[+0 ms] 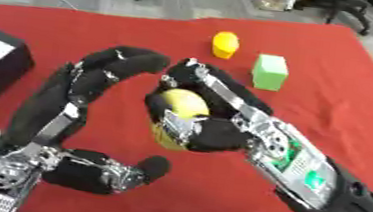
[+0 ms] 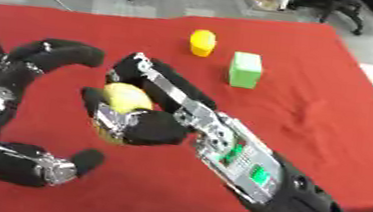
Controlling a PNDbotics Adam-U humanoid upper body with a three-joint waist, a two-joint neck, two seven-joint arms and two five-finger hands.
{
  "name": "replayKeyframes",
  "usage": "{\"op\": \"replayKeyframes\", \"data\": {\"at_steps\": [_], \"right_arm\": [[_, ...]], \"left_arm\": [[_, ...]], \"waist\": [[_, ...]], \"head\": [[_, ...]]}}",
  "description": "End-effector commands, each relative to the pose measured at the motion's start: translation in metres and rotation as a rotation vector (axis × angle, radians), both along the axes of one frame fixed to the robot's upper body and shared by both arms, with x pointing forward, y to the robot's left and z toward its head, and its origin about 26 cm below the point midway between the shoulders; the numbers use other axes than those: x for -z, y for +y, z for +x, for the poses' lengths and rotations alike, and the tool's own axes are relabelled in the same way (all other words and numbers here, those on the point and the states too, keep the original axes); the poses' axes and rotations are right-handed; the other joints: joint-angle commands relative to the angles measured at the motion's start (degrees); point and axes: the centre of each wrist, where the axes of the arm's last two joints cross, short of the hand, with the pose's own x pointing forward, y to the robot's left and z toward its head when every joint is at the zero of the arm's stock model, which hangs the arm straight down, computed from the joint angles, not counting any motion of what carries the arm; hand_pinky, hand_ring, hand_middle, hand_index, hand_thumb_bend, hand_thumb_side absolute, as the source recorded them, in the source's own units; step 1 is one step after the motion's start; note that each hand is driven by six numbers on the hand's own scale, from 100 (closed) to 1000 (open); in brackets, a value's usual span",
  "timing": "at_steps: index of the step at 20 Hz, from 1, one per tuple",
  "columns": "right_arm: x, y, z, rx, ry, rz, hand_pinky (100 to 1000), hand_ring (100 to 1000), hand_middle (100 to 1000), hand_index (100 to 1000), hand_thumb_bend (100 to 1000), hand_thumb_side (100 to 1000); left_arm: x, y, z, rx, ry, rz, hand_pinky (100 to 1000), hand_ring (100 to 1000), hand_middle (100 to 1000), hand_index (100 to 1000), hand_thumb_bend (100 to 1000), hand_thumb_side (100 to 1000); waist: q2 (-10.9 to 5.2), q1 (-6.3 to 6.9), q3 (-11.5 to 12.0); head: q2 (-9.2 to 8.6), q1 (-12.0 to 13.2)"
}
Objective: Pick up the objects with one hand, pass them to the other hand, and then place them into the box on the other side of the table.
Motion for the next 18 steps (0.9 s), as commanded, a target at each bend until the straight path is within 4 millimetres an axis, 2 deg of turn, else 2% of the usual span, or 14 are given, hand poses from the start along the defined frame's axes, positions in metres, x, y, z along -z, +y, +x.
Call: {"op": "replayKeyframes", "data": {"at_steps": [1,13,14,18], "right_arm": [[-0.0088,-0.0002,-0.002,-0.023,-0.026,0.003,634,100,218,279,100,470],[-0.0092,0.0,-0.0019,-0.045,-0.024,0.003,637,100,218,278,100,470],[-0.0092,0.0001,-0.002,-0.046,-0.025,0.003,637,100,218,278,100,470],[-0.0091,0.0007,-0.0022,-0.056,-0.025,-0.001,639,100,218,277,100,470]], "left_arm": [[-0.009,-0.0025,-0.0031,0.022,-0.058,0.006,772,766,796,929,460,295],[-0.0108,-0.006,-0.004,-0.001,-0.122,0.13,802,793,815,913,444,284],[-0.0108,-0.0063,-0.0041,-0.005,-0.124,0.137,803,793,815,912,466,273],[-0.0114,-0.0078,-0.0045,-0.022,-0.135,0.158,807,795,814,908,437,286]], "waist": [[-0.46,0.01,0.03],[-0.42,0.13,-0.12],[-0.42,0.14,-0.13],[-0.41,0.17,-0.14]], "head": [[-0.16,-0.28],[-0.16,-0.57],[-0.16,-0.59],[-0.16,-0.66]]}}
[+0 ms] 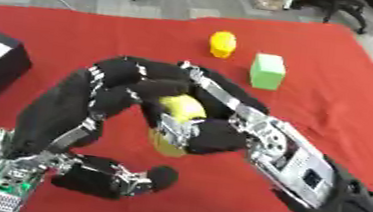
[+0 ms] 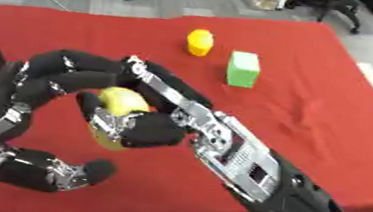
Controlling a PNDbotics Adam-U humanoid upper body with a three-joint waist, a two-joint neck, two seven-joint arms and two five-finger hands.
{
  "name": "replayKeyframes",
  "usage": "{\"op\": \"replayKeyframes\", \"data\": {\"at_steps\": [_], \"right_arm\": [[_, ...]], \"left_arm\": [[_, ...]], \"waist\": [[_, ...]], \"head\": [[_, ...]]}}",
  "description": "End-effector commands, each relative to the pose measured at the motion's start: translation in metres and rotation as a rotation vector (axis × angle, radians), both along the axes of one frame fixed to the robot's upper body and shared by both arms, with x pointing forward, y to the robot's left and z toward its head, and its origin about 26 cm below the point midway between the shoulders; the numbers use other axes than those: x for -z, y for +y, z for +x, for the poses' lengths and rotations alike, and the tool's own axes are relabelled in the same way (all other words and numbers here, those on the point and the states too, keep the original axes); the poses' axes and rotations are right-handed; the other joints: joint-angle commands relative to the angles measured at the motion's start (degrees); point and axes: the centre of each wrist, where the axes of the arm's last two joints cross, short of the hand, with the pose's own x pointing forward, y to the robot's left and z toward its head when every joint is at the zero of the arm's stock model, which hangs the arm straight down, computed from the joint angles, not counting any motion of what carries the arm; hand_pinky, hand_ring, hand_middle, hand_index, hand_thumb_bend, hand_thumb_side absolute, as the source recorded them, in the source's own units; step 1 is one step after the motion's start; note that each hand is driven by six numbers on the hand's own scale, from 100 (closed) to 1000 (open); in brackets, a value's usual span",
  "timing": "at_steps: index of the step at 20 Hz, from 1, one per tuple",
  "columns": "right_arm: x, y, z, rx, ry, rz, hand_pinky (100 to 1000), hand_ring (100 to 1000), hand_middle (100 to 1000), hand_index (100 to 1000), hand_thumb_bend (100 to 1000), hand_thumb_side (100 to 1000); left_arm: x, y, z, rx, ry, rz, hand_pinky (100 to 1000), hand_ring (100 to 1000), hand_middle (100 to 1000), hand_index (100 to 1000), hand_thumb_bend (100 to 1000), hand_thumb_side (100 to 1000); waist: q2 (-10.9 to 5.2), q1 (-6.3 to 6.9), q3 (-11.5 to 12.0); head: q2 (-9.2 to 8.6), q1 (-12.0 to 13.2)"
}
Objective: Pick up the objects with one hand, pass them to the other hand, and then place them into the box on the other side of the table.
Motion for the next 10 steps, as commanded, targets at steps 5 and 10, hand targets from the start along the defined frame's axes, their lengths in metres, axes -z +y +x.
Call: {"op": "replayKeyframes", "data": {"at_steps": [5,10], "right_arm": [[-0.0071,-0.0005,-0.0026,-0.04,-0.038,-0.002,641,100,219,277,100,470],[-0.0052,-0.0022,-0.0028,-0.055,-0.048,-0.009,643,100,219,277,100,470]], "left_arm": [[-0.0105,-0.0034,-0.0031,-0.027,-0.059,0.026,809,794,811,898,438,266],[-0.0122,-0.0039,-0.0027,-0.084,-0.082,0.027,808,791,804,887,439,223]], "waist": [[-0.39,0.07,-0.08],[-0.39,0.06,-0.07]], "head": [[-0.16,-0.23],[-0.16,-0.32]]}}
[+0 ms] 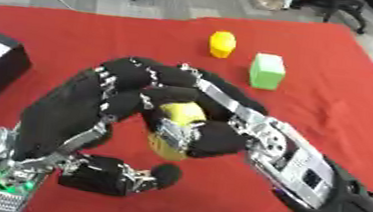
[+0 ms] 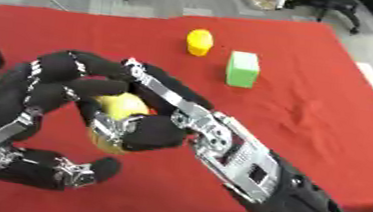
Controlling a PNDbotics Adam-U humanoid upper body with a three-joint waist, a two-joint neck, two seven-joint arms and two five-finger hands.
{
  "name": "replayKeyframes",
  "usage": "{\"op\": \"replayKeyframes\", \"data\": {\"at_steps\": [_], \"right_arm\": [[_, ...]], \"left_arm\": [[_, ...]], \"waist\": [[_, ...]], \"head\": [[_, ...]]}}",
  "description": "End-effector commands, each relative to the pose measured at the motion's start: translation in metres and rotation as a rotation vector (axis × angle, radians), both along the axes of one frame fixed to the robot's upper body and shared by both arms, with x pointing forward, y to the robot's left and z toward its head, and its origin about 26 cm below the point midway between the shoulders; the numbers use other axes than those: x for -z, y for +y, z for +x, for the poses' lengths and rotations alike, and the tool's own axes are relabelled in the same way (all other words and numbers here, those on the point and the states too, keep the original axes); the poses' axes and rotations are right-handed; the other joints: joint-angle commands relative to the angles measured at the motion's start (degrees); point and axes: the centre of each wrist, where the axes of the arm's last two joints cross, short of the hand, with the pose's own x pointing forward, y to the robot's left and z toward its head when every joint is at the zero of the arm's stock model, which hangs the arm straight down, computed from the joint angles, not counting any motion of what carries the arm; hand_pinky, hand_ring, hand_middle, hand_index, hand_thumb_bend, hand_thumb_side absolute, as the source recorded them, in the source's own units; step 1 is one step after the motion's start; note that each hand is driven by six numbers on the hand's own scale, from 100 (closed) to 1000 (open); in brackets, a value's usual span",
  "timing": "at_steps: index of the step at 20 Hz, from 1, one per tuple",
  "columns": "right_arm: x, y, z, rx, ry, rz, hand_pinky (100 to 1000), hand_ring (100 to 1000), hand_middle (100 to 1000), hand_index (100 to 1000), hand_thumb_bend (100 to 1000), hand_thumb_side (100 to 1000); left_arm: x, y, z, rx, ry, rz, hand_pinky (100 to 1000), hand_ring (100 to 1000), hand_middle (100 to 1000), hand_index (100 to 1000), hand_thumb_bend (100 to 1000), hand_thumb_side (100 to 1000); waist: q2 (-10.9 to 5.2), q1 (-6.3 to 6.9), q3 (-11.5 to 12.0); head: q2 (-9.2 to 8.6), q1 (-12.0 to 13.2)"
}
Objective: Pick up the objects with one hand, pass them to the other hand, and then place them into the box on the other side of the table.
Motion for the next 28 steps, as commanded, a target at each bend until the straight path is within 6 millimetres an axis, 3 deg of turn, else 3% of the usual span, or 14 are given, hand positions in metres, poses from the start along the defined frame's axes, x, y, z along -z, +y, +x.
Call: {"op": "replayKeyframes", "data": {"at_steps": [1,10,16,23,28], "right_arm": [[-0.0068,-0.0016,-0.0024,-0.021,-0.036,-0.001,643,100,219,277,100,470],[-0.0064,-0.0024,-0.0022,-0.008,-0.038,-0.001,632,100,212,269,100,470],[-0.0065,-0.0037,-0.0018,-0.003,-0.039,0.0,634,100,211,268,100,470],[-0.0068,-0.004,-0.0015,0.0,-0.04,-0.001,637,100,215,268,100,470],[-0.0069,-0.0042,-0.0015,0.001,-0.042,-0.001,643,100,223,274,100,470]], "left_arm": [[-0.0071,-0.0003,-0.0012,-0.04,-0.037,-0.012,807,789,800,881,437,213],[-0.0055,-0.0025,-0.0027,-0.101,-0.064,0.002,812,790,799,844,412,188],[-0.0051,-0.0028,-0.003,-0.1,-0.064,0.013,808,787,793,752,359,157],[-0.0045,-0.0034,-0.0034,-0.077,-0.049,-0.016,795,779,789,534,181,117],[-0.0048,-0.0027,-0.003,-0.077,-0.033,-0.036,792,777,799,512,127,106]], "waist": [[-0.4,0.06,-0.06],[-0.35,0.07,-0.1],[-0.37,0.1,-0.12],[-0.33,0.12,-0.14],[-0.37,0.14,-0.18]], "head": [[-0.16,-0.24],[-0.16,-0.35],[-0.16,-0.47],[-0.16,-0.6],[-0.16,-0.67]]}}
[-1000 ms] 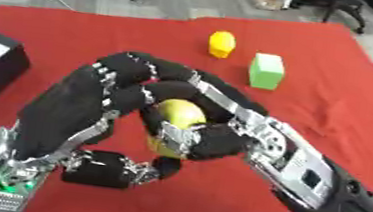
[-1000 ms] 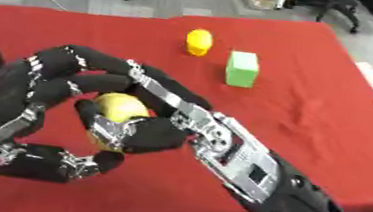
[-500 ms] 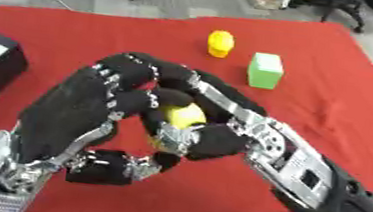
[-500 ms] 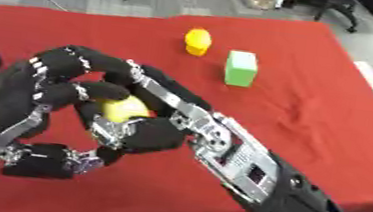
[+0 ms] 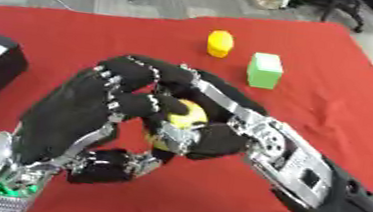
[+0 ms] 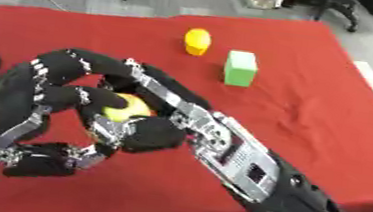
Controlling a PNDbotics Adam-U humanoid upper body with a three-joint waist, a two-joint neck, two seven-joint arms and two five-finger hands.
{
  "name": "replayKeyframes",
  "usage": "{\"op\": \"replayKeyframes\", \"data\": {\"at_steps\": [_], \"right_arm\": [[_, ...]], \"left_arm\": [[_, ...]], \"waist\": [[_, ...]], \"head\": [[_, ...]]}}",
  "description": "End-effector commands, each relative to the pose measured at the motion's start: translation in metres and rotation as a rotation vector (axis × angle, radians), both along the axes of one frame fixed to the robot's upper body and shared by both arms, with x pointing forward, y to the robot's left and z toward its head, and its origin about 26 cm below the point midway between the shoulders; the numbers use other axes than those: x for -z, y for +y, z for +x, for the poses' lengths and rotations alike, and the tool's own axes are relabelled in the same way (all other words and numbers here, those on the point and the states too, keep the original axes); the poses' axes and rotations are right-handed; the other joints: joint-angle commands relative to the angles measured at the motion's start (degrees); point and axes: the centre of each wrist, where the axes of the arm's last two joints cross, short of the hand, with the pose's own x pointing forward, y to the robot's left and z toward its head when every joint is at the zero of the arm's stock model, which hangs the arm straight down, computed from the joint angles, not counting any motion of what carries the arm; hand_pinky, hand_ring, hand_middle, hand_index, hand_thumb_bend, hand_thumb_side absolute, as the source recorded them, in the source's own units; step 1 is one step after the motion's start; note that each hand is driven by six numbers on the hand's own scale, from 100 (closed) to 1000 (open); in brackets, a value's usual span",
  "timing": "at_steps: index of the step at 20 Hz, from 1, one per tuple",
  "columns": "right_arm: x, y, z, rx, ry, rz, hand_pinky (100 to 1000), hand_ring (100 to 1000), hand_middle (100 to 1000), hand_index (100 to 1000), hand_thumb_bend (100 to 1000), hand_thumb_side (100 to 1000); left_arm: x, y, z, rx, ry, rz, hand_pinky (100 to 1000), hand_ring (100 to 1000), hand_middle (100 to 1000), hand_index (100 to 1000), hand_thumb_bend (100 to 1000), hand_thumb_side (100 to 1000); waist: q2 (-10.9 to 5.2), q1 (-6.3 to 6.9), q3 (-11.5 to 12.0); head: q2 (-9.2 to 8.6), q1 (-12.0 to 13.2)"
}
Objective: Pick up the objects with one hand, pass them to the other hand, and then place them into the box on the other side of the table.
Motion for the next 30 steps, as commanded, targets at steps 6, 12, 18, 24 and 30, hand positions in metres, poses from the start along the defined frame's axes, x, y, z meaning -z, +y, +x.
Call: {"op": "replayKeyframes", "data": {"at_steps": [6,12,18,24,30], "right_arm": [[-0.008,-0.003,-0.002,-0.013,-0.045,-0.007,681,145,287,338,100,470],[-0.012,-0.003,0.0,-0.222,-0.185,-0.137,875,482,684,797,100,467],[-0.014,-0.013,0.003,-0.285,-0.199,-0.155,996,682,878,922,100,528],[-0.015,-0.017,0.005,-0.275,-0.134,-0.123,1000,675,886,926,100,540],[-0.017,-0.02,0.007,-0.222,-0.115,-0.084,1000,656,876,924,100,541]], "left_arm": [[-0.008,0.002,0.0,-0.012,-0.019,-0.054,788,773,792,509,141,100],[-0.01,0.004,0.002,-0.036,-0.026,-0.08,787,771,784,504,151,111],[-0.011,0.007,0.003,-0.05,-0.034,-0.092,788,772,779,500,165,114],[-0.011,0.008,0.004,-0.065,-0.033,-0.099,786,771,777,500,160,123],[-0.011,0.011,0.005,-0.081,-0.027,-0.113,786,770,777,501,154,130]], "waist": [[-0.5,0.16,-0.24],[-0.62,0.18,-0.49],[-0.77,0.24,-0.71],[-0.77,0.21,-0.75],[-0.82,0.17,-0.73]], "head": [[-0.16,-0.37],[-0.16,-0.3],[-0.16,-0.44],[-0.16,-0.52],[-0.16,-0.68]]}}
